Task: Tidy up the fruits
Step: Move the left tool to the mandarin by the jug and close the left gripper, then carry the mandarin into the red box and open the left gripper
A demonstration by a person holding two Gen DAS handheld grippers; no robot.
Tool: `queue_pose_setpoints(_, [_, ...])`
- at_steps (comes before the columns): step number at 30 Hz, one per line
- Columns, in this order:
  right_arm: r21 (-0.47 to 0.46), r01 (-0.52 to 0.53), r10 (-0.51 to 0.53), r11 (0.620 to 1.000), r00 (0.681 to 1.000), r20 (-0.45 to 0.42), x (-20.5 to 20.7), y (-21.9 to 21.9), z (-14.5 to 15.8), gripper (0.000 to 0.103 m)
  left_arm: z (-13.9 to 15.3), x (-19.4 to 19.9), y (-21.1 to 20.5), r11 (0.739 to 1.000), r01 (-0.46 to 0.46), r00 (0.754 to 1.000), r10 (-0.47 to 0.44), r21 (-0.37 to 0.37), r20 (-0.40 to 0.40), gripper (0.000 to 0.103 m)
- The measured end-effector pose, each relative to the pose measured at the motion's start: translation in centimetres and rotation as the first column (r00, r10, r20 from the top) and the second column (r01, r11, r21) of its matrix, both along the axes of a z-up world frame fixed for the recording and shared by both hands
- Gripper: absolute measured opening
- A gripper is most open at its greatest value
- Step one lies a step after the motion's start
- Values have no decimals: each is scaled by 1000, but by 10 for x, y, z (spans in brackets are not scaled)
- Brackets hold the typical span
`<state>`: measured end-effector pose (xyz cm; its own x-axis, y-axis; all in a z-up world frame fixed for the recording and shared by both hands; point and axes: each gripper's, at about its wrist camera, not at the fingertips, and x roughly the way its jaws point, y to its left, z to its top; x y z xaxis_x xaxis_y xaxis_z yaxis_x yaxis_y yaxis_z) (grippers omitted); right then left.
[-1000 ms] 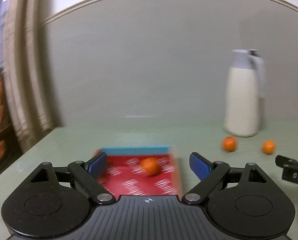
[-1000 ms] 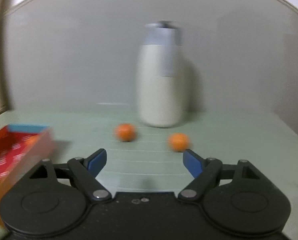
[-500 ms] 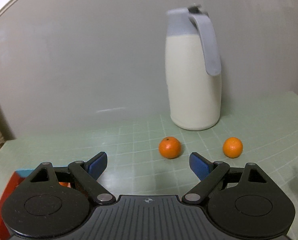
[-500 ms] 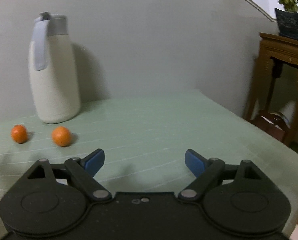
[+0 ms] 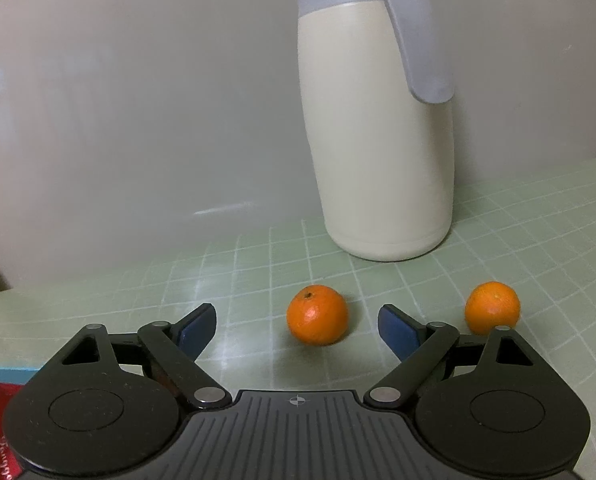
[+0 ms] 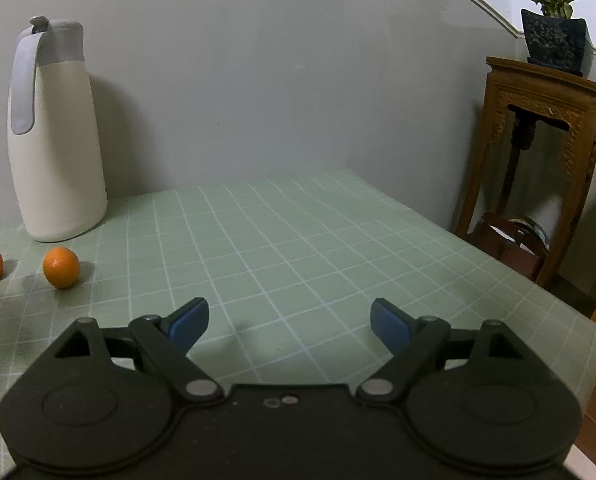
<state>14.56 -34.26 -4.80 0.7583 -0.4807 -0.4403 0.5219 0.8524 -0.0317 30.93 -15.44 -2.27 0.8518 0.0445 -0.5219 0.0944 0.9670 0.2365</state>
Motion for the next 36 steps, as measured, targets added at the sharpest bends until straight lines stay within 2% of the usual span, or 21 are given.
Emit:
queue_pose_setpoints(4, [-1,-19,19,1000,1000,3,1,1,1,88,-9,13,-1,1000,-15,1000,15,-2,-10,85])
queue_pose_setpoints(6, [-2,-26,26,1000,1000,4,1,2,2,88,-13,22,0,1000,-23,999,23,-8,-26,75])
queue_pose_setpoints(8, [0,-34,34,999,999,5,2,3,3,88,-18,29,3,999,-25,999,24,-25,-47,72])
queue_pose_setpoints(14, [-7,-60,60,998,998,7,2,7,4,88,-27,38,3,999,-23,997,20,-44,-68,71])
queue_pose_setpoints(16, [-10,-64,64,998,998,9,2,8,4,88,-28,39,4,998,-19,998,15,-58,-63,64])
queue_pose_setpoints(17, [-11,-66,66,998,998,9,2,8,5,88,-28,39,4,998,-13,998,9,-66,-64,55])
queue_pose_setpoints(18, [-13,-68,68,998,998,8,2,9,5,88,-28,38,3,998,-7,998,3,-67,-63,50])
queue_pose_setpoints(20, [-13,-72,72,997,997,8,2,10,5,88,-28,35,1,998,4,998,-7,-62,-59,43])
queue_pose_setpoints(30, [-11,-91,92,996,996,17,1,14,9,88,-29,22,4,997,22,998,-26,-74,-53,43])
queue_pose_setpoints(36, [-17,-109,110,994,994,22,-1,17,12,88,-20,-3,5,996,49,998,-51,-70,-23,43])
